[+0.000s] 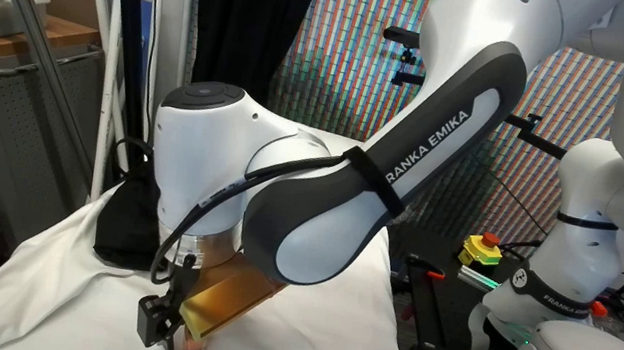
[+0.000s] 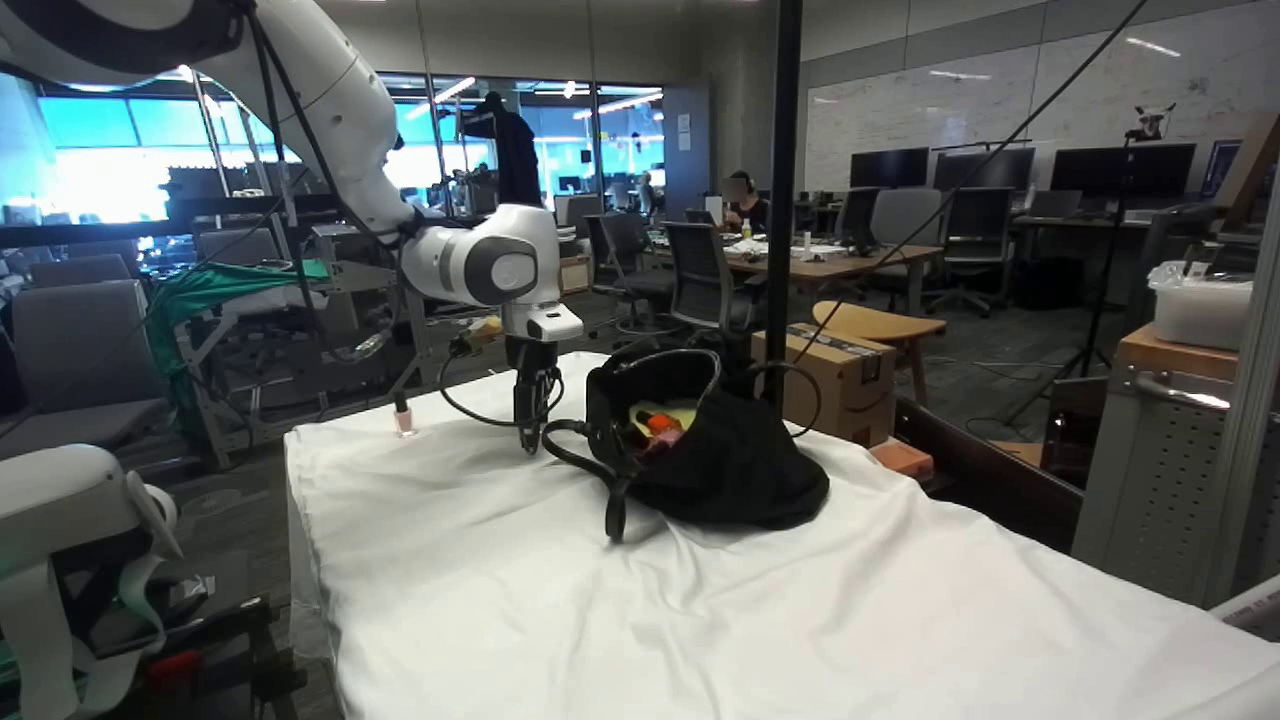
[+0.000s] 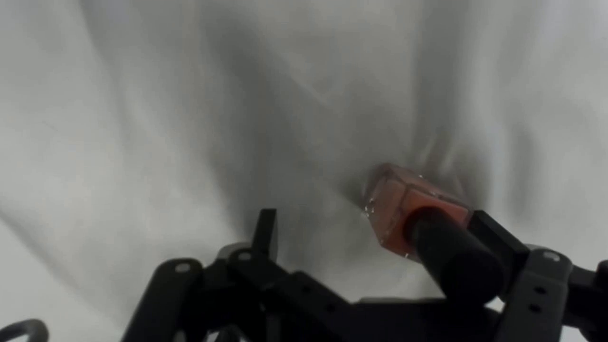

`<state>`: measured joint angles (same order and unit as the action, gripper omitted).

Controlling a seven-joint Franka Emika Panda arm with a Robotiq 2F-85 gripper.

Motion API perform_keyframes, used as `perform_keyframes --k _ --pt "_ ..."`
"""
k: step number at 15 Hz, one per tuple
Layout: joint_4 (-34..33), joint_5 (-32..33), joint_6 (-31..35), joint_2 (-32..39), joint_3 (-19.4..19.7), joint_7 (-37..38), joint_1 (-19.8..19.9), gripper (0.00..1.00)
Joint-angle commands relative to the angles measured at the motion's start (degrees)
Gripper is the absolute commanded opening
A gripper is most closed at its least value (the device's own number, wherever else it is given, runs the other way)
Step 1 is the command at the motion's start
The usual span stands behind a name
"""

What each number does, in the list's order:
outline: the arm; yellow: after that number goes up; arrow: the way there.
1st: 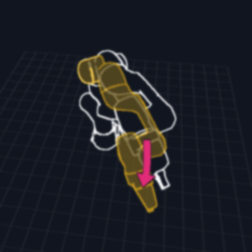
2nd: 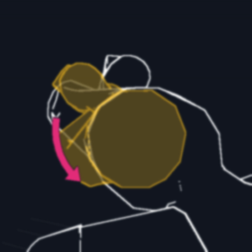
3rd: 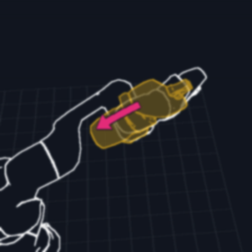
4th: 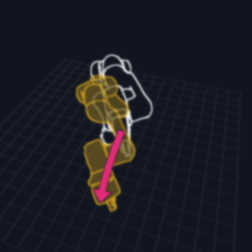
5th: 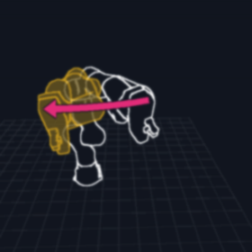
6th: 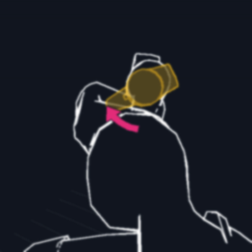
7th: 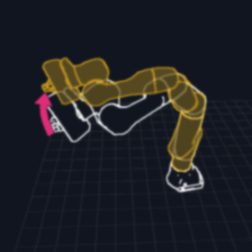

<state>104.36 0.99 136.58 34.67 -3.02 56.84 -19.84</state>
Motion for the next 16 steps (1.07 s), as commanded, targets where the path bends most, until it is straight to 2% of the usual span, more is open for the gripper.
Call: perform_keyframes --k 1,16 --pt "0.3 -0.6 1.3 -0.2 -0.2 -1.3 0.3 1.0" --pt "2.3 4.3 0.5 -4.1 1.2 2.9 -3.3 1.0"
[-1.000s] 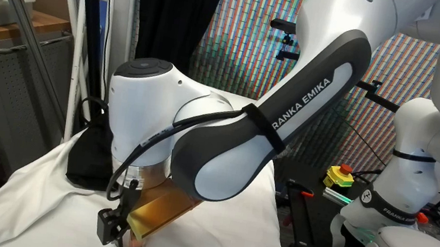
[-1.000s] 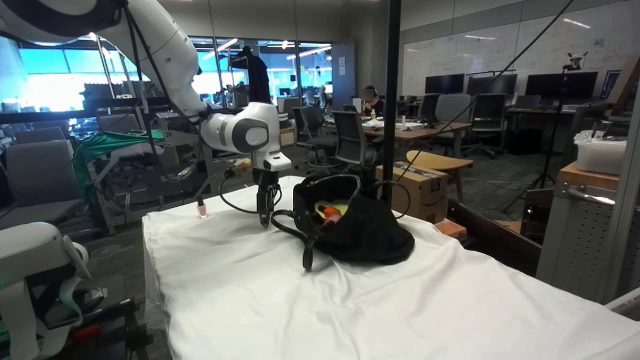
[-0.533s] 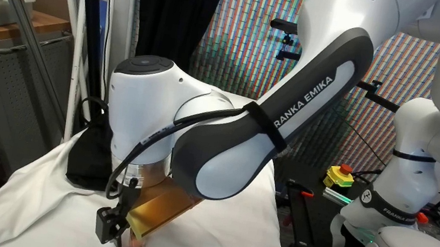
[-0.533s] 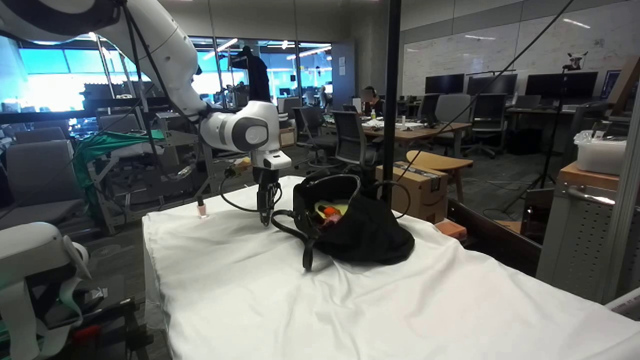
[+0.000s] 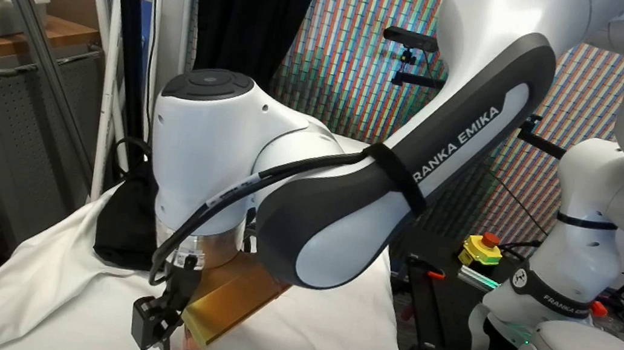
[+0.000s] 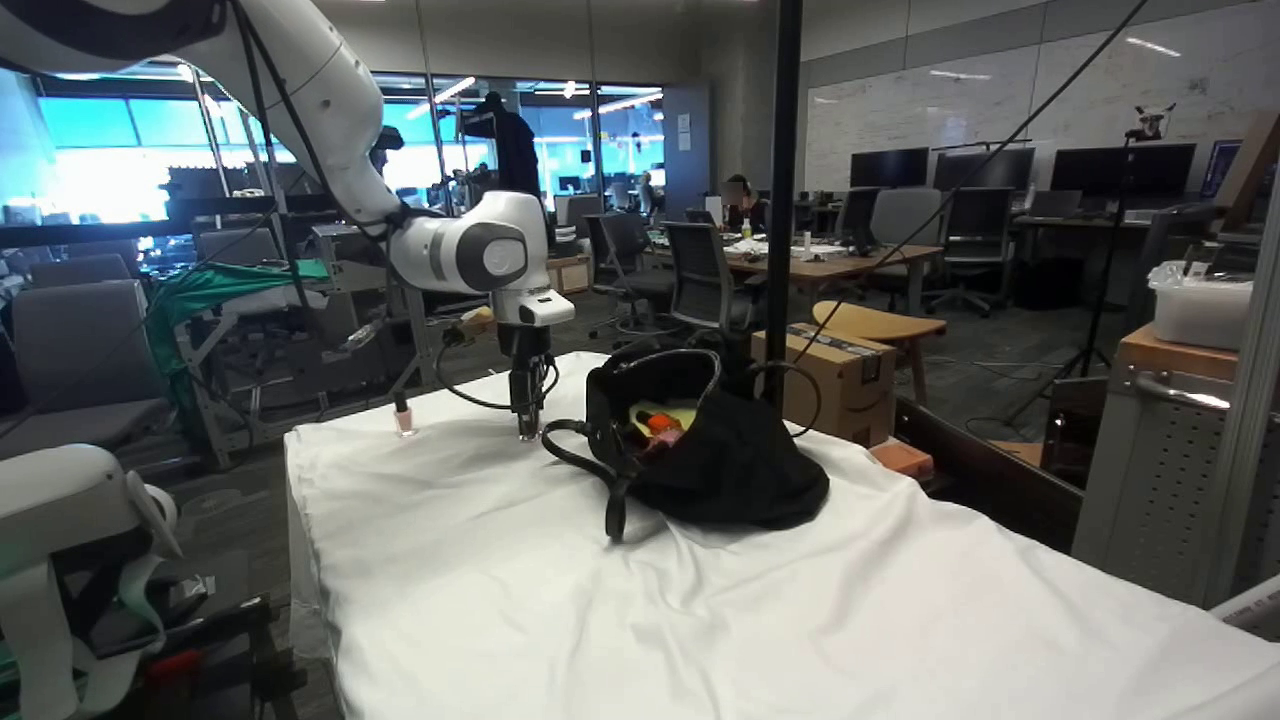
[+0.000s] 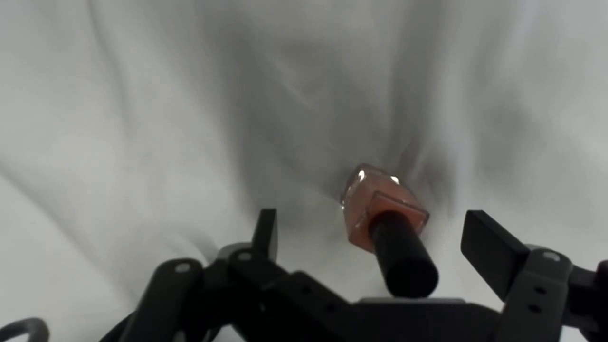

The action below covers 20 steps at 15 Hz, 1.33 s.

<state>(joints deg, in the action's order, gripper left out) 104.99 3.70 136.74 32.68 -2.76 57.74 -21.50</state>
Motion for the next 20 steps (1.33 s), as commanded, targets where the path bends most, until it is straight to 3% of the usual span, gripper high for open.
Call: perform_keyframes --k 1,20 --pt "1.8 1.8 0.4 -2.2 0.8 2.1 -1.8 1.0" --pt "1.4 0.4 0.5 0.0 -0.1 0.8 -1.1 1.0"
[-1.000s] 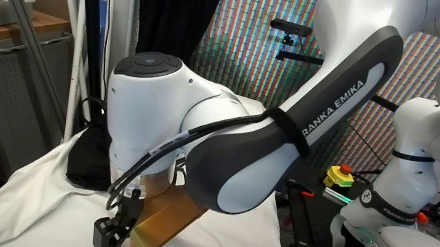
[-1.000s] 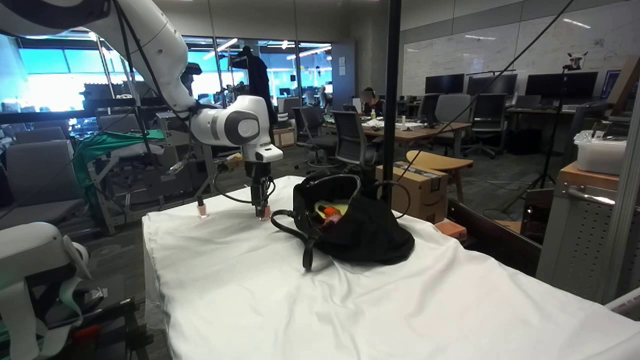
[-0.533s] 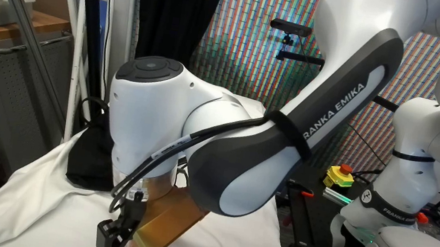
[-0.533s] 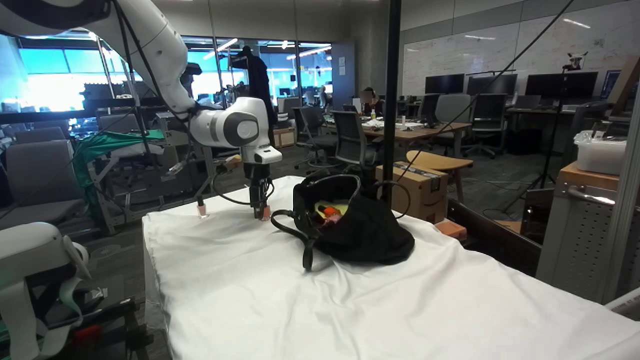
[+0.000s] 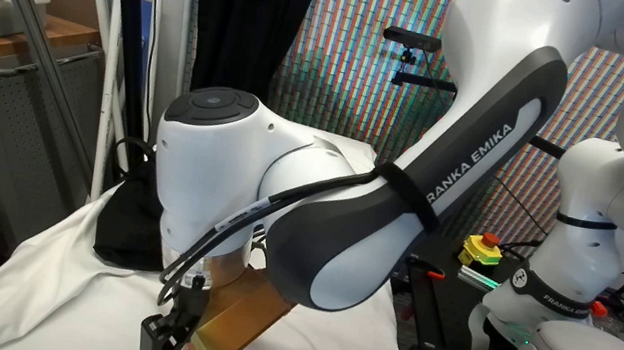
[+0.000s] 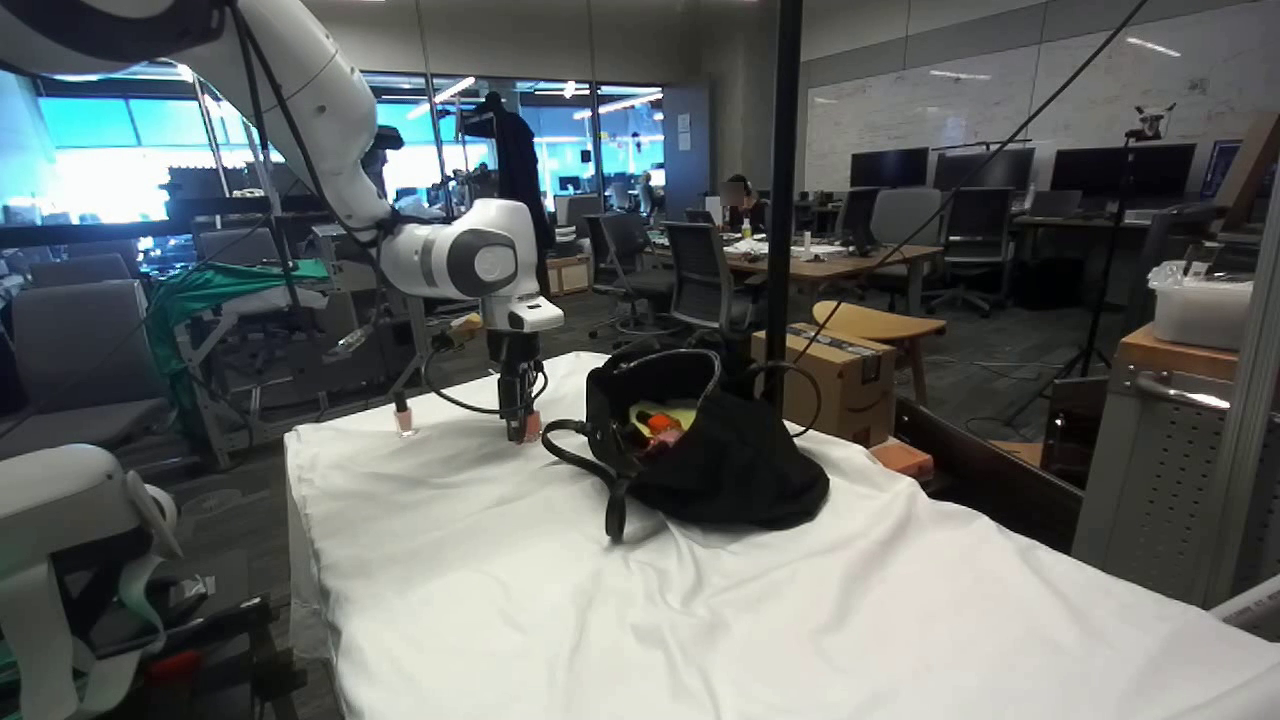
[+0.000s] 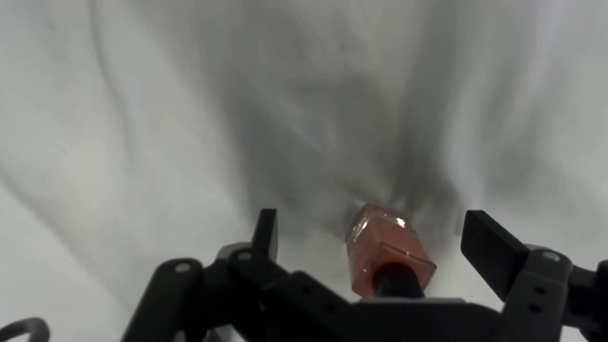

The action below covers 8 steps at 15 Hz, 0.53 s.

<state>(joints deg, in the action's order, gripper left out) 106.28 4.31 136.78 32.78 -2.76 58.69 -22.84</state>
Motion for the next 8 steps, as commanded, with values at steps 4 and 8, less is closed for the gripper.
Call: perform_keyframes --k 4,8 --pt "0.0 -0.4 0.3 0.0 -0.2 -0.3 0.4 1.0" --pt "0.1 -0.5 0.4 0.0 -0.3 -0.6 0.6 0.87"
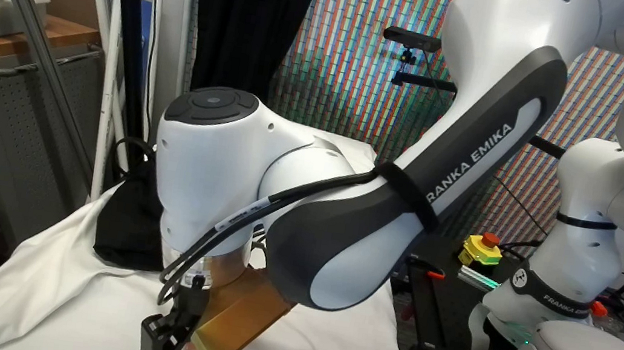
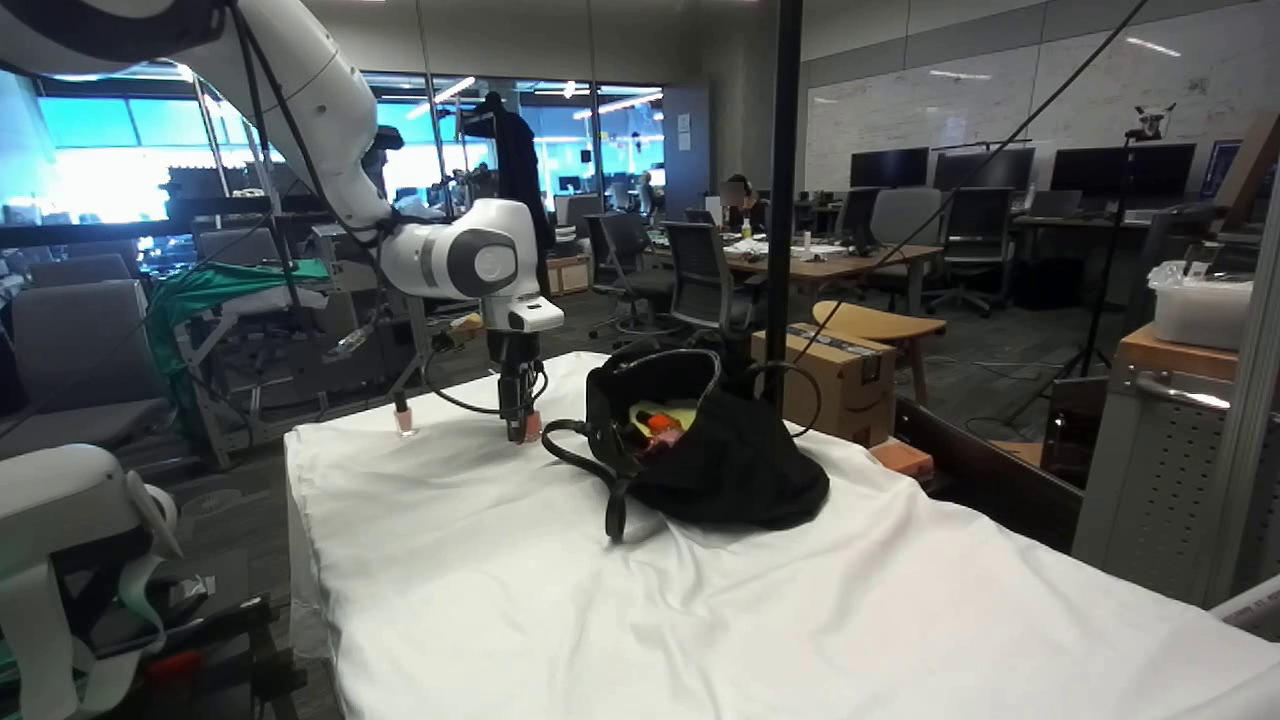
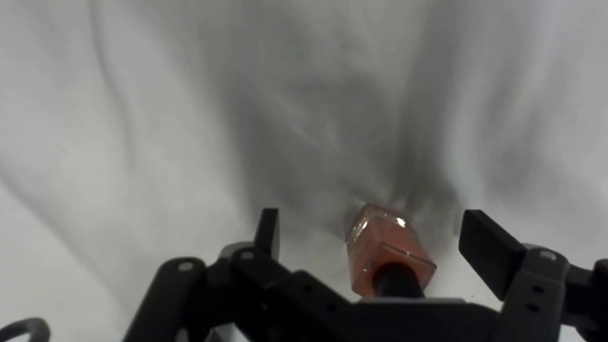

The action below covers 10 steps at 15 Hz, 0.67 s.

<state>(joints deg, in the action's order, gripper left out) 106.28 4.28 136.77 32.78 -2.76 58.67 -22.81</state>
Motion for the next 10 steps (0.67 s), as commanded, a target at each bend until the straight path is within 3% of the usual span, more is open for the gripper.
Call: perform_keyframes --k 1,10 --pt "0.1 -0.6 0.5 0.0 -0.3 -0.6 0.6 0.8" --pt "-0.2 -0.9 0.2 0.3 -0.3 -0.8 1.0 0.17"
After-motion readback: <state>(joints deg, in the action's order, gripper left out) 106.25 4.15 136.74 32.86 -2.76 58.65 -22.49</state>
